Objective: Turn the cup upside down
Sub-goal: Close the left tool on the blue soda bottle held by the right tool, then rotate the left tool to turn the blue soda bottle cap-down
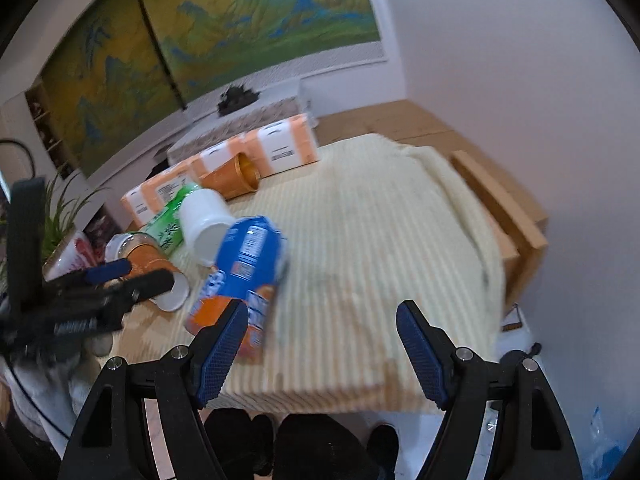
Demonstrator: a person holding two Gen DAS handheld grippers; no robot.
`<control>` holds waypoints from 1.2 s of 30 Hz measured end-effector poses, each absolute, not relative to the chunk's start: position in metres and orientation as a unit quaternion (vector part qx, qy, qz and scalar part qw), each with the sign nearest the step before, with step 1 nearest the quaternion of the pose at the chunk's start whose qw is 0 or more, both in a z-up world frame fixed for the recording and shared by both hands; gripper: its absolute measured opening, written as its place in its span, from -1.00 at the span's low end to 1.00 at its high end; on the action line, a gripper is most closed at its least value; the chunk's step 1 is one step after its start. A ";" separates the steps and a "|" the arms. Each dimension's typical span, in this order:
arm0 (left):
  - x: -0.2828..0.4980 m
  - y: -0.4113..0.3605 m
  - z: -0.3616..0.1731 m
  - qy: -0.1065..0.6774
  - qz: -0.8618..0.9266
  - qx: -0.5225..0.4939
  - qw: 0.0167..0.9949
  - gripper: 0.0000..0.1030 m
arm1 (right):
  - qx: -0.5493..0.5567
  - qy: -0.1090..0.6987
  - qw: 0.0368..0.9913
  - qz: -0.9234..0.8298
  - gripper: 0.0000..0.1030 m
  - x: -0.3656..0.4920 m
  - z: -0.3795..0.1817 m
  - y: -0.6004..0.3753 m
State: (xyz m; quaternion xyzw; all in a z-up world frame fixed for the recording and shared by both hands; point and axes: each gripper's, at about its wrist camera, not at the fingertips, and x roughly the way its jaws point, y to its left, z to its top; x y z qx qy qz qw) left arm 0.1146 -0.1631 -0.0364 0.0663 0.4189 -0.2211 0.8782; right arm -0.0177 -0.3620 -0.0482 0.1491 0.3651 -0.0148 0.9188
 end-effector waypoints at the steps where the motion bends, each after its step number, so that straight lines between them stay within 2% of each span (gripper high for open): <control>1: 0.116 -0.170 -0.035 0.418 -0.222 0.072 0.878 0.99 | 0.151 0.362 0.920 -0.021 0.42 -0.023 -0.048 -0.366; 15: 0.148 -0.228 -0.047 0.456 -0.237 0.090 0.853 0.91 | 0.151 0.331 0.929 -0.068 0.42 -0.062 -0.045 -0.391; 18: 0.157 -0.230 -0.052 0.479 -0.238 0.083 0.841 0.67 | 0.160 0.331 0.927 -0.072 0.42 -0.064 -0.048 -0.396; 27: 0.179 -0.241 -0.070 0.523 -0.244 0.084 0.812 0.63 | 0.176 0.332 0.924 -0.071 0.42 -0.064 -0.059 -0.402; 31: 0.188 -0.247 -0.081 0.542 -0.242 0.089 0.800 0.44 | 0.182 0.332 0.923 -0.072 0.42 -0.064 -0.062 -0.405; 36: 0.188 -0.249 -0.081 0.538 -0.245 0.089 0.802 0.43 | 0.188 0.333 0.921 -0.076 0.42 -0.063 -0.066 -0.410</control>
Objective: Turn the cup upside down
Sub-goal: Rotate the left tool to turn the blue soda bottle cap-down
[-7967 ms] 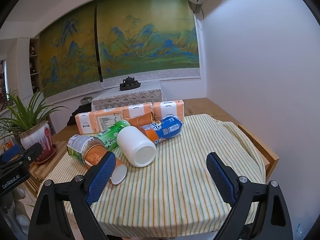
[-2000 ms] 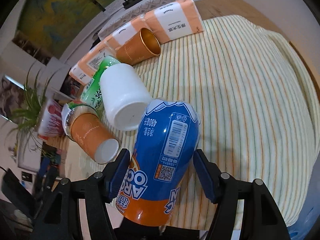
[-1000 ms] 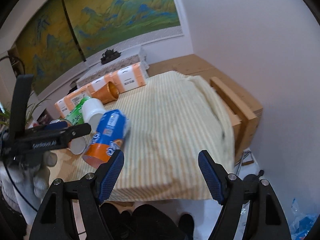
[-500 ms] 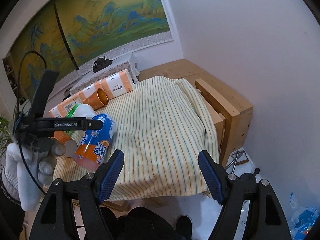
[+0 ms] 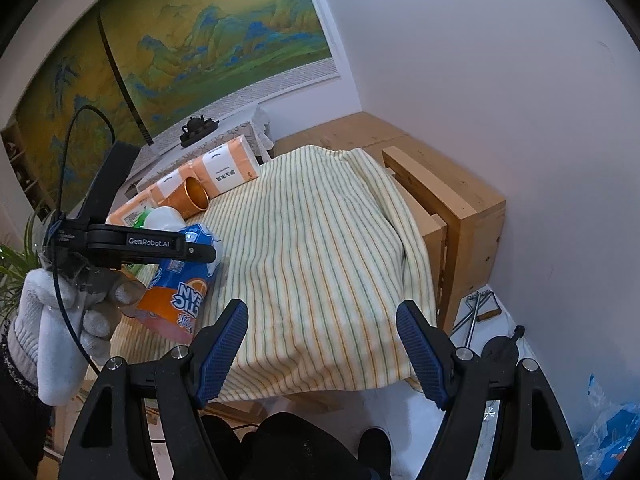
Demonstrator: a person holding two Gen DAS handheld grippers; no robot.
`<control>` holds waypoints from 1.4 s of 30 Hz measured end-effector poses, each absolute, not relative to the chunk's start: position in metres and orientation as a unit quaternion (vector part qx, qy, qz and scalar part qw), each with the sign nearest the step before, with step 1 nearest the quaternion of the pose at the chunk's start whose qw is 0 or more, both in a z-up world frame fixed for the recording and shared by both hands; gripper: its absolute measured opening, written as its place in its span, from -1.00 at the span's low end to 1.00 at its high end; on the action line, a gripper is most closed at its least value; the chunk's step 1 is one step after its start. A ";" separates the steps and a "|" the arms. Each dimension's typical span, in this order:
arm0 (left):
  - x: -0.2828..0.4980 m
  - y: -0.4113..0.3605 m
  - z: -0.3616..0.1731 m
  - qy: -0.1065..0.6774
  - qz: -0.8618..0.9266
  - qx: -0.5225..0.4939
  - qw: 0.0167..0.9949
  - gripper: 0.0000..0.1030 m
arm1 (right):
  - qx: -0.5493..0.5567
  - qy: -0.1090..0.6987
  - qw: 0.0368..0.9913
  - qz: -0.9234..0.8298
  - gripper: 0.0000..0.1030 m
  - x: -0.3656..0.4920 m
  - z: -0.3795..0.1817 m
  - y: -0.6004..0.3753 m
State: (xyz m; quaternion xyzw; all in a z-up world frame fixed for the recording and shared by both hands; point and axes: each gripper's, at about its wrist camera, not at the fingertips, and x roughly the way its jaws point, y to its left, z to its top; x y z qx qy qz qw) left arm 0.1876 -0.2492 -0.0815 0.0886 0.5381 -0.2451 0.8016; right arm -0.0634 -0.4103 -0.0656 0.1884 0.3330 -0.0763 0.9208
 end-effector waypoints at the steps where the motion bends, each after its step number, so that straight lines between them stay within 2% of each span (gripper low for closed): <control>1: 0.187 -0.249 -0.081 0.537 -0.245 0.087 0.802 0.43 | 0.190 0.333 0.920 -0.077 0.42 -0.064 -0.066 -0.411; 17: 0.154 -0.232 -0.050 0.489 -0.259 0.086 0.828 0.42 | 0.184 0.335 0.921 -0.069 0.42 -0.060 -0.067 -0.401; 34: 0.116 -0.192 -0.014 0.364 -0.230 0.045 0.901 0.42 | 0.121 0.293 0.945 -0.082 0.42 -0.057 -0.049 -0.366; 42: 0.118 -0.203 -0.015 0.350 -0.215 0.075 0.909 0.42 | 0.120 0.294 0.945 -0.081 0.42 -0.056 -0.051 -0.361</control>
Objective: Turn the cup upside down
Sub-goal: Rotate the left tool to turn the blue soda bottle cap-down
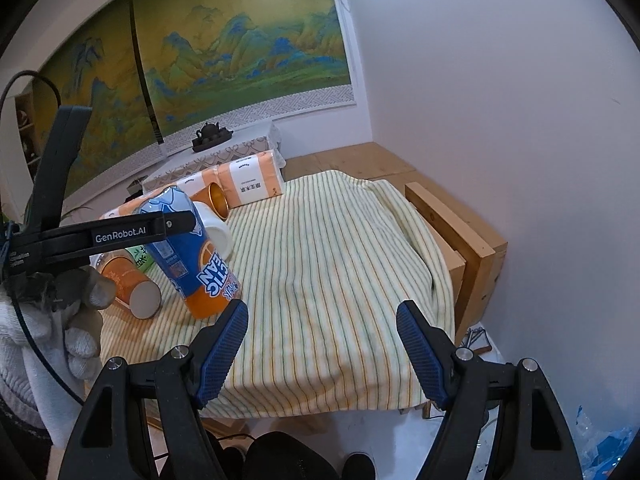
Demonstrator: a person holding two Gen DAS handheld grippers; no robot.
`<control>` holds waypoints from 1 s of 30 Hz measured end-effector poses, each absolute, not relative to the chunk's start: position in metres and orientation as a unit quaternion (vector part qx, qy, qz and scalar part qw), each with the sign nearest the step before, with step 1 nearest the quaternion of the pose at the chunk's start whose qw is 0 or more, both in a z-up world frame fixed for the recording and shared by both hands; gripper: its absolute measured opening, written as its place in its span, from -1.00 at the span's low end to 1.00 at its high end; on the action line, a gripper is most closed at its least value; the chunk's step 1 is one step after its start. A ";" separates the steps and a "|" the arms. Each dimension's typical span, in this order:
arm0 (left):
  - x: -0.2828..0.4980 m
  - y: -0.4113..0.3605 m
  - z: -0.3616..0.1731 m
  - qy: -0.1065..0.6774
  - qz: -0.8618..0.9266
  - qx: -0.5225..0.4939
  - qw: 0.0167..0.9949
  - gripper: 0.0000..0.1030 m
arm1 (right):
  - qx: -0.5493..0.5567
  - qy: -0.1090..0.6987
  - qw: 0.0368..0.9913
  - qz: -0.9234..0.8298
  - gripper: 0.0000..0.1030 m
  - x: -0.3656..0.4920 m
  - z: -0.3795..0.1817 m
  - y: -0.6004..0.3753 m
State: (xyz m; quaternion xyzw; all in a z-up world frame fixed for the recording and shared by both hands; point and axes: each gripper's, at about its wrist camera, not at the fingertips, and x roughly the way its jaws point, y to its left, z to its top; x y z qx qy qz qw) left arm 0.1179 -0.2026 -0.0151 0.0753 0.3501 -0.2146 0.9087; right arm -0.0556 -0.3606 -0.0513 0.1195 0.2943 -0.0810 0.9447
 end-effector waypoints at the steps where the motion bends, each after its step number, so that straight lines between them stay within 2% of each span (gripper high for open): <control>1: 0.117 -0.203 -0.014 0.346 -0.213 0.080 0.910 0.42 | 0.120 0.295 0.945 -0.080 0.42 -0.055 -0.052 -0.361; 18: 0.120 -0.216 -0.027 0.324 -0.201 0.117 0.917 0.42 | 0.132 0.303 0.940 -0.086 0.42 -0.055 -0.059 -0.369; 30: 0.119 -0.215 -0.026 0.331 -0.221 0.104 0.912 0.44 | 0.134 0.302 0.940 -0.088 0.42 -0.057 -0.056 -0.369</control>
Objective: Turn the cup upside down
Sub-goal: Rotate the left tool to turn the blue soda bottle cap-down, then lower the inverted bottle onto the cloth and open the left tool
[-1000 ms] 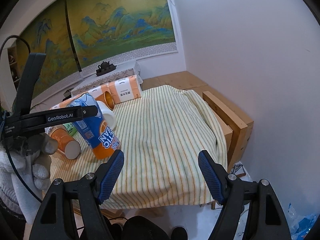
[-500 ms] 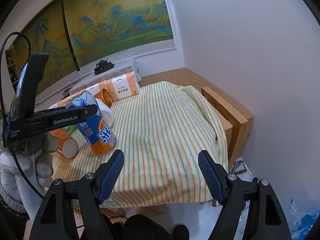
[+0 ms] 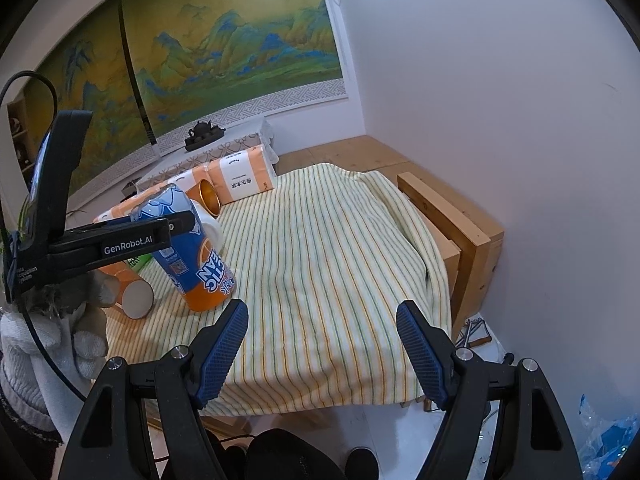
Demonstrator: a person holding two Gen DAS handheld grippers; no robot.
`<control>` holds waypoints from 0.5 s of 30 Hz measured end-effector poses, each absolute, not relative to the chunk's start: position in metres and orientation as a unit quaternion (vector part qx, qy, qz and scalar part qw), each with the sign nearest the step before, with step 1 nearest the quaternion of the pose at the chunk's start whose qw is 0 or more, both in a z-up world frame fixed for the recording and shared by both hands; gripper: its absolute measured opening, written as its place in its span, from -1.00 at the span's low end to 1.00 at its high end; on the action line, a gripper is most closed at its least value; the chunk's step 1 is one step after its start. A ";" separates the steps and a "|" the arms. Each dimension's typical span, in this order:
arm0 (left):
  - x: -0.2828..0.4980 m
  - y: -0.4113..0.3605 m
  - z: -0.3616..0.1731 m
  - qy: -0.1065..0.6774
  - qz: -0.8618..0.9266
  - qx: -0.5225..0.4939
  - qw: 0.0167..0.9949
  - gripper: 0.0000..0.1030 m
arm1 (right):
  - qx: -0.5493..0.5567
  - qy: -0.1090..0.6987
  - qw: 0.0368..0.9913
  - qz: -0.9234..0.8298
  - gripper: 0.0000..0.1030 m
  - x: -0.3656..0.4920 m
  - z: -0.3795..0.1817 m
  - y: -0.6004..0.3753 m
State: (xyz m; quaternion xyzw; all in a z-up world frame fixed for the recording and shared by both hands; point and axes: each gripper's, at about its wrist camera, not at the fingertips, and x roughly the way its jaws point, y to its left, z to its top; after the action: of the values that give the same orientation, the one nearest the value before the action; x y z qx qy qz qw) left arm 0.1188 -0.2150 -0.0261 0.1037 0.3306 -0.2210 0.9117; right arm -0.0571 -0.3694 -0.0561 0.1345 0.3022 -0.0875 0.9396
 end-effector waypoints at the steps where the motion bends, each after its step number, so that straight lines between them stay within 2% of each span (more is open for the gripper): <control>1: 0.118 -0.216 -0.026 0.331 -0.223 0.104 0.911 0.52 | 0.135 0.302 0.940 -0.088 0.42 -0.057 -0.056 -0.369; 3: 0.117 -0.216 -0.025 0.328 -0.230 0.103 0.911 0.70 | 0.136 0.302 0.939 -0.089 0.42 -0.057 -0.056 -0.370; 4: 0.116 -0.216 -0.024 0.325 -0.231 0.102 0.911 0.72 | 0.136 0.302 0.939 -0.089 0.42 -0.057 -0.056 -0.370; 9: 0.114 -0.216 -0.022 0.324 -0.231 0.097 0.912 0.81 | 0.135 0.302 0.939 -0.088 0.42 -0.057 -0.056 -0.370; 15: 0.109 -0.211 -0.018 0.323 -0.236 0.094 0.912 0.82 | 0.136 0.299 0.940 -0.089 0.42 -0.057 -0.054 -0.371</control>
State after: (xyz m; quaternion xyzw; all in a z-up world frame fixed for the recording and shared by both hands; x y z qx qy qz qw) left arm 0.1094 -0.2108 -0.0179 0.0939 0.3231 -0.2363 0.9115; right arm -0.0571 -0.3710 -0.0537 0.1365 0.2992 -0.0890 0.9402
